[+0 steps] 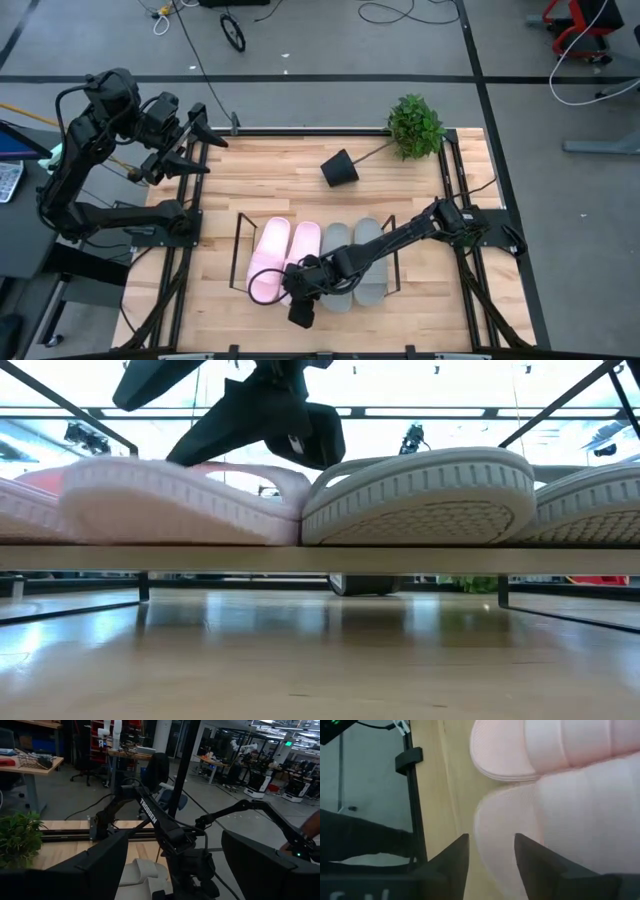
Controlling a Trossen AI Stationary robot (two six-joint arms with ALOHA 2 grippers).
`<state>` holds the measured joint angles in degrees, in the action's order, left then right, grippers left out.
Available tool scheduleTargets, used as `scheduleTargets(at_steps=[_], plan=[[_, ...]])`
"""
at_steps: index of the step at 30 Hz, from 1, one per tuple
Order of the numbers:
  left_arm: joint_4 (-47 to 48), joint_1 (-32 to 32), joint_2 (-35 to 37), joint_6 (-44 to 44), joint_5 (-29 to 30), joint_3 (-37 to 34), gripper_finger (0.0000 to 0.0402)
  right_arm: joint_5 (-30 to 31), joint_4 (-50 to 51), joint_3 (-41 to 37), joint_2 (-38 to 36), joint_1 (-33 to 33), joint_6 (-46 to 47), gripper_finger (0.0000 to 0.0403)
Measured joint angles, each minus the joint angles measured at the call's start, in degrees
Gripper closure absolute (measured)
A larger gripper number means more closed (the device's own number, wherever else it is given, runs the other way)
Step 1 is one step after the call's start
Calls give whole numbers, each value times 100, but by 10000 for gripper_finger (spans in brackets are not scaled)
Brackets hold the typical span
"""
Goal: Pick and place slides into the shelf
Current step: Return to Home Position
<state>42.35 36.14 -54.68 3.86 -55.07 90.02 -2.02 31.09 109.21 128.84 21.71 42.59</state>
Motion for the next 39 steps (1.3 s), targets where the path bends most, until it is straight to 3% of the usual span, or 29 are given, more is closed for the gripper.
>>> scheduleTargets(at_steps=[10, 18, 23, 34, 39], plan=[[10, 0, -2, -20, 0, 0, 77, -157, 2, 2, -83, 2, -171, 211], [439, -2, -4, -360, 0, 0, 77, 141, 721, 98, -651, 4, -418, 223], [830, -2, -4, -708, 3, 0, 77, 752, 1815, 96, -1040, 3, -696, 261], [1170, -2, -2, -905, 65, -227, 77, 711, 3150, 98, -1813, 1, -900, 392], [1196, -105, -4, -907, 241, -699, 77, 715, 3989, 96, -2142, 4, -1095, 394]])
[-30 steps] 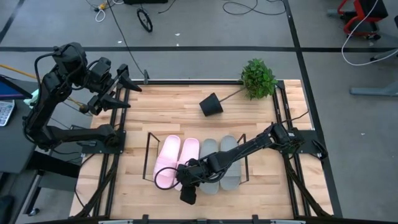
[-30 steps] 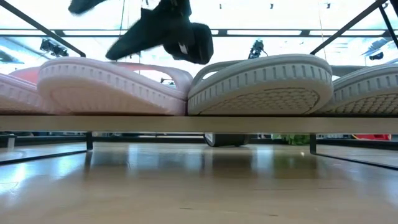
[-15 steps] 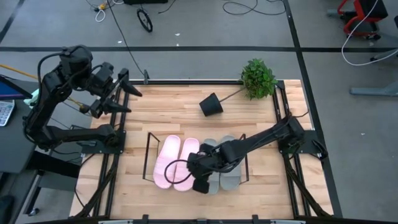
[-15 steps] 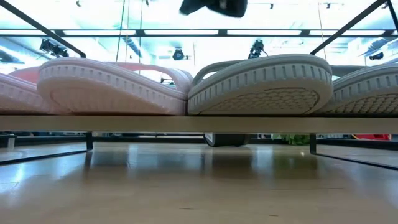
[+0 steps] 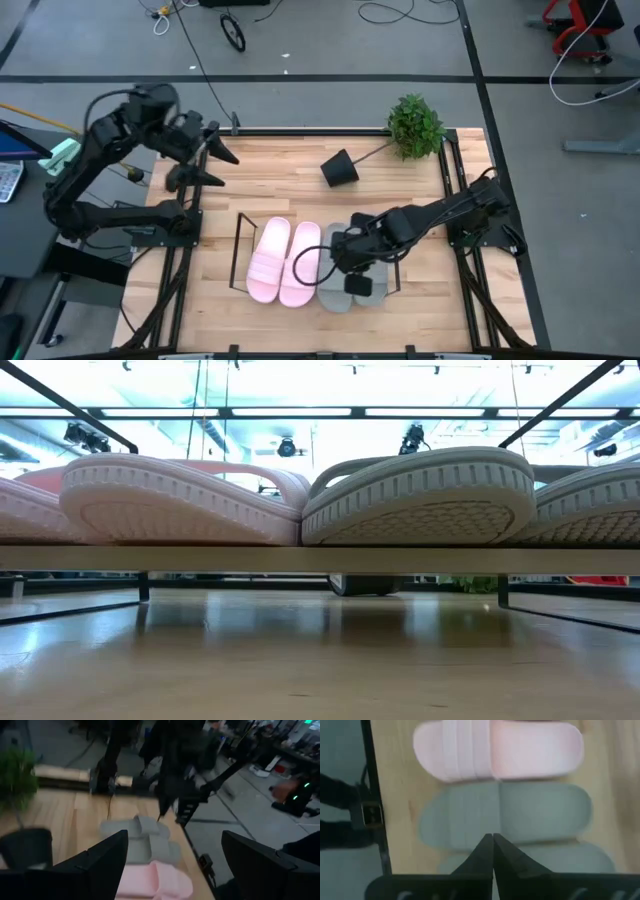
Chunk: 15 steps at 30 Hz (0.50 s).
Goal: Pick and place slides into the shelf
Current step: Return to Home Position
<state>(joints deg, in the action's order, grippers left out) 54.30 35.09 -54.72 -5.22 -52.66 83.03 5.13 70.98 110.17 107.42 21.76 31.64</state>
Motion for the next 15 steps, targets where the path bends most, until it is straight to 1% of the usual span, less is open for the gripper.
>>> scheduleTargets(at_steps=[4, 7, 12, 15], plan=[[-41, -240, -4, 0, 478, -502, 86, 0, 396, 0, -212, 0, -210, 399], [-307, -449, -2, 23, 609, -866, 101, 1, 502, 0, -362, 1, -327, 398], [-1471, -803, -2, 643, 728, -1445, 137, 101, 580, 0, -570, 15, -496, 400], [-2028, -1005, -4, 756, 907, -1614, 168, 107, 612, 0, -667, 15, -633, 400]])
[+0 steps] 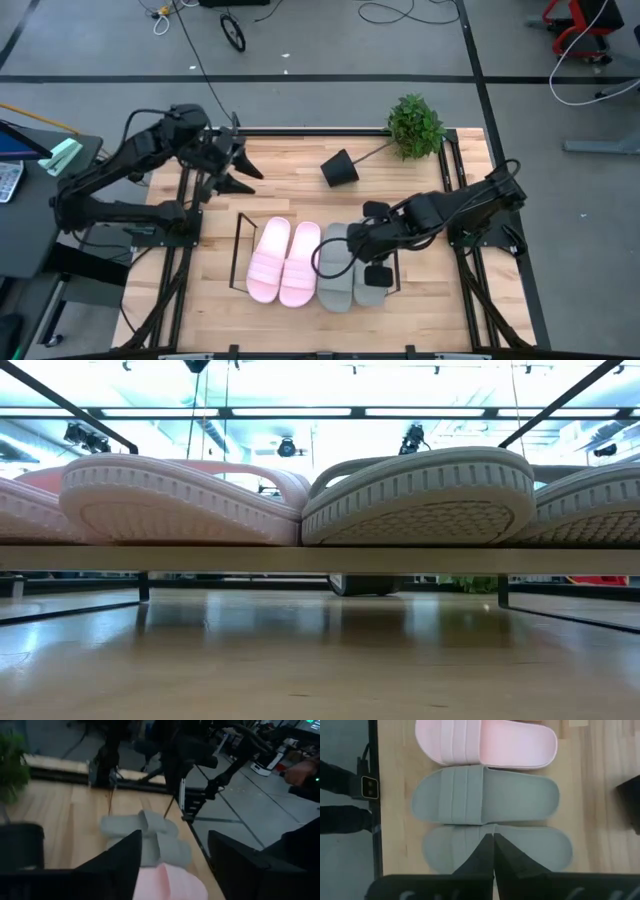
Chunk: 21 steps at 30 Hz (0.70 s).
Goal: Pick and place slides into the shelf
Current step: Return to Home Position
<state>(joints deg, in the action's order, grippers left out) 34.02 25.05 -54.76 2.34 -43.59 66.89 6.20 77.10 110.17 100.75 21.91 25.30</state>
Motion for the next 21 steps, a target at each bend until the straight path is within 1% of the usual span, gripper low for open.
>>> scheduleTargets(at_steps=[3, 7, 9, 11, 12, 15, 19, 21], plan=[[-459, -289, 2, -3, 58, -100, 209, 105, 4, 0, -67, 0, -122, 400], [-646, -718, 2, -69, 136, -175, 287, 330, -3, -45, -221, 0, -270, 401], [-616, -905, 4, -141, 448, -175, 334, 403, 8, -162, -341, -1, -286, 401], [-615, -1078, 0, -155, 927, -175, 378, 403, -10, -362, -493, -7, -259, 401], [-615, -1151, 0, -153, 1176, -175, 389, 406, -31, -510, -592, -7, -227, 401], [-598, -1376, 0, -161, 1893, -175, 390, 402, -303, -1176, -1030, 2, -8, 401], [-349, -1662, 2, -229, 2630, -175, 397, 400, -1175, -2383, -1853, 73, 429, 401], [-164, -1776, 0, -275, 2908, -175, 395, 447, -1617, -2959, -2319, 132, 743, 402]])
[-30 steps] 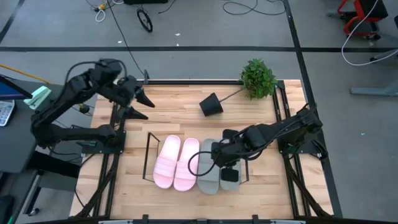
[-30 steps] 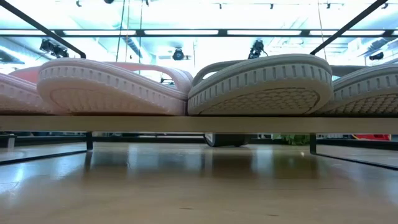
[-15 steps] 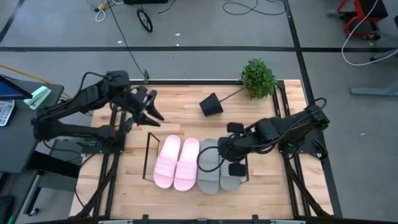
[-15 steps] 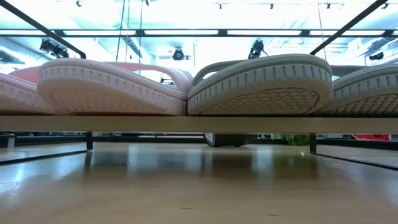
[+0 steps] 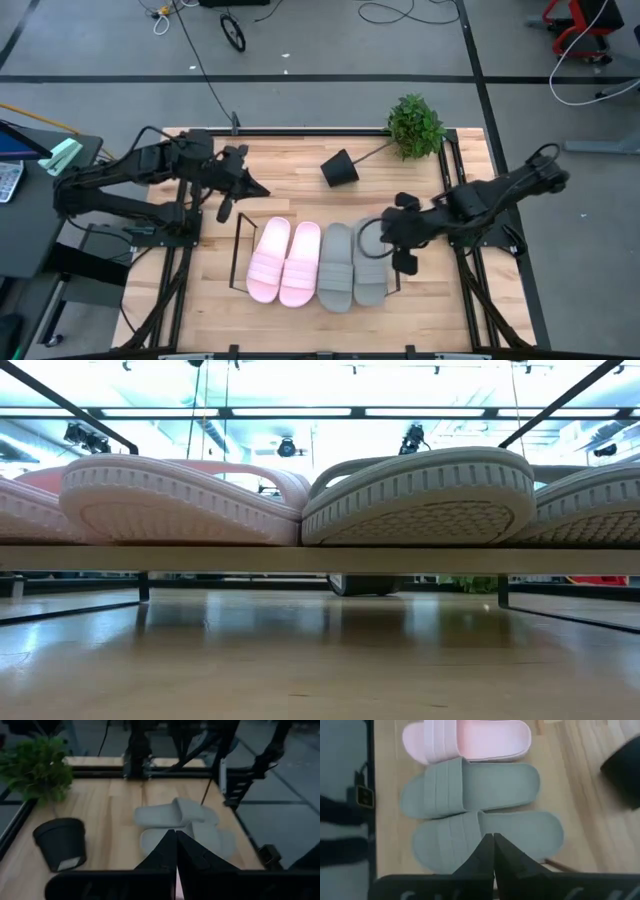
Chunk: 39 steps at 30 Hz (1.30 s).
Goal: Pick and place slides into the shelf
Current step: Return to Home Position
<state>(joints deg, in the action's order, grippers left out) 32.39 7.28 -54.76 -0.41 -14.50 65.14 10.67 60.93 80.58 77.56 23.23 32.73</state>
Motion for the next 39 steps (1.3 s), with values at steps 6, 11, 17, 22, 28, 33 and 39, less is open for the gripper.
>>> scheduleTargets(at_steps=[6, 11, 17, 22, 28, 33, 39], plan=[[-623, -155, 137, 189, 337, -482, 397, 783, -553, -979, -1138, 228, 756, 403], [-2265, -158, 480, 876, 365, -1839, 398, 1498, -569, -1082, -1736, 320, 1070, 403], [-3451, -434, 892, 1189, 799, -2930, 398, 1837, -564, -1087, -1984, 318, 1236, 403], [-3844, -818, 1303, 1208, 1597, -3480, 397, 1889, -569, -1089, -1940, 316, 1519, 403], [-4671, -1130, 2030, 1327, 2095, -4294, 397, 1889, -573, -1089, -1810, 267, 1828, 403], [-5101, -1159, 2799, 1089, 2294, -4858, 399, 1891, -582, -1089, -1645, 189, 2024, 403], [-5127, -1092, 3824, 964, 2403, -5243, 397, 1887, -893, -1089, -1456, 56, 2035, 403]])
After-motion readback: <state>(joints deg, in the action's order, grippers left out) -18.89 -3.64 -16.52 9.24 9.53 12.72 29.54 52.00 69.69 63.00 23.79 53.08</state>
